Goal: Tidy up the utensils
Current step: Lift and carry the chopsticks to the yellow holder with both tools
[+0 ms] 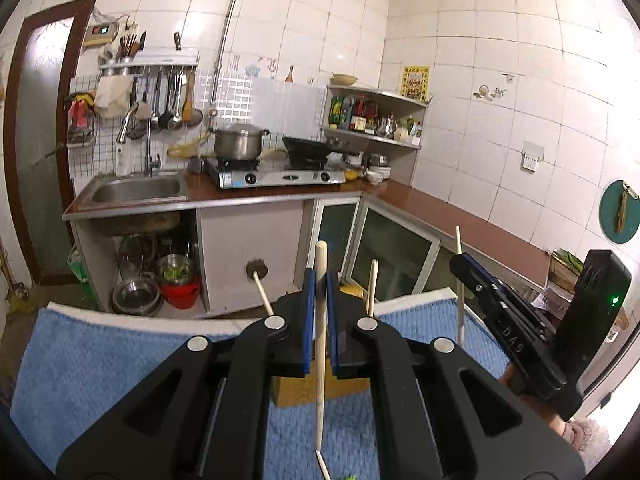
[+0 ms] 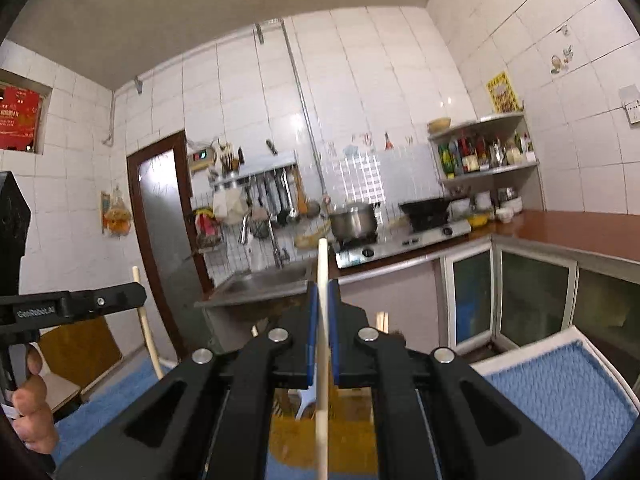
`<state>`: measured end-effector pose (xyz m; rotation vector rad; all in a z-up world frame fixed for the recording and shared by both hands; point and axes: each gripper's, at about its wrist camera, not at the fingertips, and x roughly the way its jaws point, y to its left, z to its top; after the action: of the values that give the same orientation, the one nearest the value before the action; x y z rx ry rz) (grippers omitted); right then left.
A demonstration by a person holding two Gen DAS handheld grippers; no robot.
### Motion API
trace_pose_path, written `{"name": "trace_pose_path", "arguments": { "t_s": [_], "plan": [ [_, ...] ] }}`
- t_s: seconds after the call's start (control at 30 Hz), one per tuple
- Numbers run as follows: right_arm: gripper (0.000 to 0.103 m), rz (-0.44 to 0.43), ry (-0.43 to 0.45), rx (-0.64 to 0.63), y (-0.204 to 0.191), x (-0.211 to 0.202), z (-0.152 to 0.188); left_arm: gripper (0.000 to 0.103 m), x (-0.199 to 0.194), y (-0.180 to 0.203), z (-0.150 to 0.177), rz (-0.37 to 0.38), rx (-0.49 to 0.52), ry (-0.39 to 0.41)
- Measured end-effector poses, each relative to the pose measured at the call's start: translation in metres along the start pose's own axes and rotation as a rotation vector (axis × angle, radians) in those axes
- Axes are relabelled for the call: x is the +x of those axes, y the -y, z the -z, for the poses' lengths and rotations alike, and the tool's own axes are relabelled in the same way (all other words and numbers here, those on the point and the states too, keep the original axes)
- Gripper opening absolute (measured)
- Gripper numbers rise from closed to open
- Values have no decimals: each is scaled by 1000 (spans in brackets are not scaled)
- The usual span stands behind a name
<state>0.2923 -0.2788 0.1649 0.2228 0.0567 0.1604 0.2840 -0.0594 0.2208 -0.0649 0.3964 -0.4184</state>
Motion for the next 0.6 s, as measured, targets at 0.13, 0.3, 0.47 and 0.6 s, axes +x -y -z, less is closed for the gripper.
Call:
{"name": "trace_pose_path", "arguments": {
  "t_s": [0.13, 0.3, 0.47, 0.6],
  "plan": [
    [6, 15, 40, 13, 5, 13, -3, 4, 9, 10, -14, -10, 36, 29],
    [6, 31, 100, 7, 6, 36, -15, 4, 20, 16, -30, -4, 48, 67],
    [6, 41, 174, -1, 6, 62, -26, 4, 30, 13, -46, -5, 47, 107],
    [6, 68, 204, 8, 8, 83, -19, 4, 40, 9, -57, -17, 45, 149]
  ]
}}
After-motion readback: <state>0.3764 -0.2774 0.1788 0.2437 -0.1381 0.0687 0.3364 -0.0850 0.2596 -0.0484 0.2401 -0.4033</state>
